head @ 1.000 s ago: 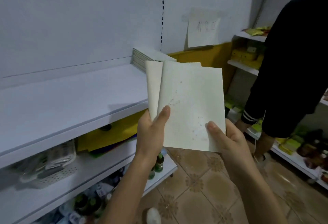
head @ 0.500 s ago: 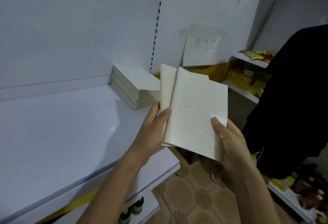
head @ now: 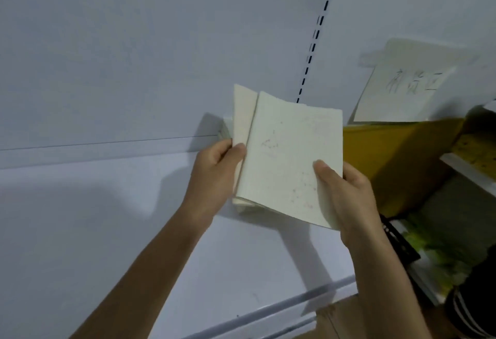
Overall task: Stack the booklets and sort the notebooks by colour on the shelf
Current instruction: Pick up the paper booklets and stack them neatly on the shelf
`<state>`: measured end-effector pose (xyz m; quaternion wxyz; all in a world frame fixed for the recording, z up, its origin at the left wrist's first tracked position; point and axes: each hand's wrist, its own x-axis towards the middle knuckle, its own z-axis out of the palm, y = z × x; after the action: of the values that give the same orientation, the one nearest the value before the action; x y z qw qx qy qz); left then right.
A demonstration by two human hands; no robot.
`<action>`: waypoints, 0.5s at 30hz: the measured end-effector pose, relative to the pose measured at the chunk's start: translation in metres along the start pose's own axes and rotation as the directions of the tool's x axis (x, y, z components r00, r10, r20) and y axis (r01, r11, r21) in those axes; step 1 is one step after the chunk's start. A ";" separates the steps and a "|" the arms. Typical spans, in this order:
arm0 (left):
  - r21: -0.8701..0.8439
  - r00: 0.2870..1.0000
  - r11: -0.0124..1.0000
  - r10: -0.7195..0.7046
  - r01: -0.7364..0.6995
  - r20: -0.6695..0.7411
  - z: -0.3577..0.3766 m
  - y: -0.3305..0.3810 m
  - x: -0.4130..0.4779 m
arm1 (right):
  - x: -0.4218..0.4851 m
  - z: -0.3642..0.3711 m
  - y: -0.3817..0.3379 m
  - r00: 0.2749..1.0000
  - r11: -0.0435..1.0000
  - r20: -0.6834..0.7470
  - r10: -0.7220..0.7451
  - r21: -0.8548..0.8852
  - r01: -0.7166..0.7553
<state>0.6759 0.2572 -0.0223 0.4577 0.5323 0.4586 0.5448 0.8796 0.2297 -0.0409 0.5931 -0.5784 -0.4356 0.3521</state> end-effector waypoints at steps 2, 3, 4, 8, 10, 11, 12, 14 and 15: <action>0.189 0.994 0.982 0.020 0.001 -0.112 0.016 -0.011 0.021 | 0.025 -0.002 0.003 0.997 0.987 0.002 -0.077 -0.140 0.077; 0.275 0.991 0.961 0.021 0.016 -0.134 0.023 -0.019 0.028 | 0.037 -0.005 0.006 0.996 0.975 0.007 -0.094 -0.204 0.094; 0.335 0.986 0.942 0.017 0.040 -0.164 0.028 -0.027 0.036 | 0.049 -0.009 0.011 0.994 0.958 0.025 -0.102 -0.266 0.105; 0.236 0.937 0.965 -0.027 0.116 -0.350 0.042 -0.049 0.053 | 0.086 -0.026 0.027 0.988 0.948 0.140 -0.070 -0.300 0.109; 0.179 0.924 0.975 -0.057 0.133 -0.377 0.052 -0.053 0.054 | 0.100 -0.029 0.025 0.980 0.986 0.193 -0.048 -0.149 0.078; 0.128 0.916 0.982 -0.077 0.138 -0.393 0.057 -0.052 0.053 | 0.106 -0.027 0.024 0.970 0.996 0.238 -0.042 -0.072 0.061; 0.065 0.913 0.988 -0.102 0.138 -0.394 0.059 -0.051 0.052 | 0.111 -0.022 0.024 0.960 0.999 0.277 -0.039 -0.016 0.045; -0.003 0.913 0.990 -0.132 0.142 -0.387 0.062 -0.048 0.050 | 0.120 -0.008 0.028 0.930 1.000 0.367 -0.009 0.015 0.003; -0.022 0.913 0.988 -0.152 0.156 -0.379 0.061 -0.047 0.052 | 0.123 0.001 0.029 0.909 0.999 0.417 0.021 0.018 -0.031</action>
<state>0.7368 0.3168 -0.0600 0.3995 0.3810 0.5813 0.5978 0.9270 0.3460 -0.0562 0.4888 -0.4883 -0.5399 0.4807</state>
